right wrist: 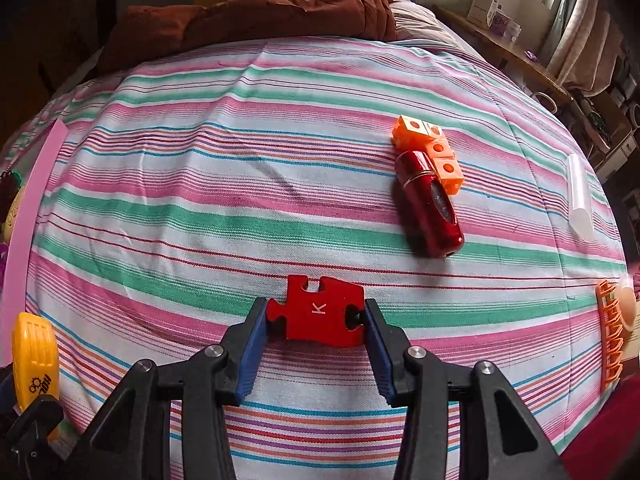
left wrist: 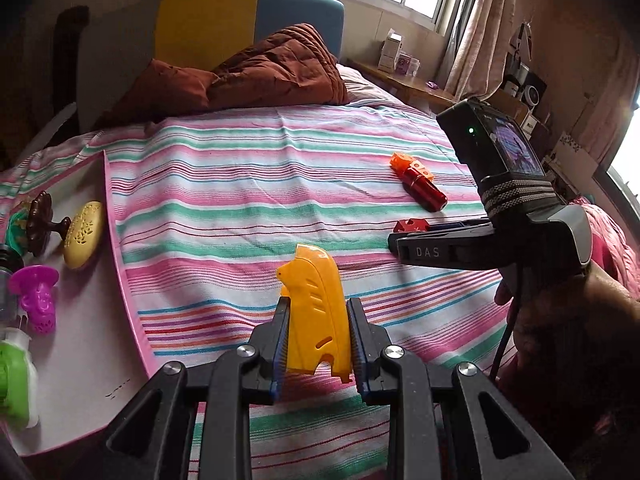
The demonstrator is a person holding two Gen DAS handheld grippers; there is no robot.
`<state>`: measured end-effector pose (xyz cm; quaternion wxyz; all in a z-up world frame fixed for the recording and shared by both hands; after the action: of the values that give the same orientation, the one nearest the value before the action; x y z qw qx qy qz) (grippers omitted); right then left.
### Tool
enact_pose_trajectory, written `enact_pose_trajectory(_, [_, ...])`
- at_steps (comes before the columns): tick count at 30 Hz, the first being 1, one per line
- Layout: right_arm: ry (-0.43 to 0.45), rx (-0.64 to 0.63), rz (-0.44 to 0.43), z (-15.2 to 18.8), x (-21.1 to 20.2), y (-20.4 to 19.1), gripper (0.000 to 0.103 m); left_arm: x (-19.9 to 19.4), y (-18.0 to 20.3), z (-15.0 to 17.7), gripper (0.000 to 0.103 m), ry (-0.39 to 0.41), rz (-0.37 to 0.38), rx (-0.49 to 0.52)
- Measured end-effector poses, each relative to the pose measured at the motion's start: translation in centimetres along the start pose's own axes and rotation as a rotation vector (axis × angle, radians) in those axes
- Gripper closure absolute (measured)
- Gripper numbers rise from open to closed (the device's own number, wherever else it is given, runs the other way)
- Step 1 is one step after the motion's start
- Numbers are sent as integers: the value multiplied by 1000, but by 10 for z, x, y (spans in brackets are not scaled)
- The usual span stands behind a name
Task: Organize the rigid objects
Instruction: 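Place the yellow piece in the tray with the left tool while the right holds the puzzle piece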
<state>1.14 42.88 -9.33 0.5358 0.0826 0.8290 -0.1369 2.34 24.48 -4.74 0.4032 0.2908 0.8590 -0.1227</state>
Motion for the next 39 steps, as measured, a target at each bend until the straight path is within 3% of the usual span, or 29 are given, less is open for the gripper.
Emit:
enact_pose_trajectory(26, [6, -25, 16, 4, -4, -4, 57, -27, -28, -6, 76, 45, -54, -59])
enact_pose_trajectory(39, [13, -28, 33, 1, 0, -2, 57, -45, -65, -16, 76, 59, -150, -128])
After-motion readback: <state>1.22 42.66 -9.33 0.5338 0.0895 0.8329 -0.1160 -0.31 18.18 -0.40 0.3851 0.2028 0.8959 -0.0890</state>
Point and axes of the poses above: each gripper's, at about its wrist camera, not at the fingertips, and x roughly the way its jaws point, y to its right, z to its underside, the point moved 3 cm from there along x, roughly the way its jaws point, and after that the axes turned 12 degrees about -z, right-handed, at the moved point
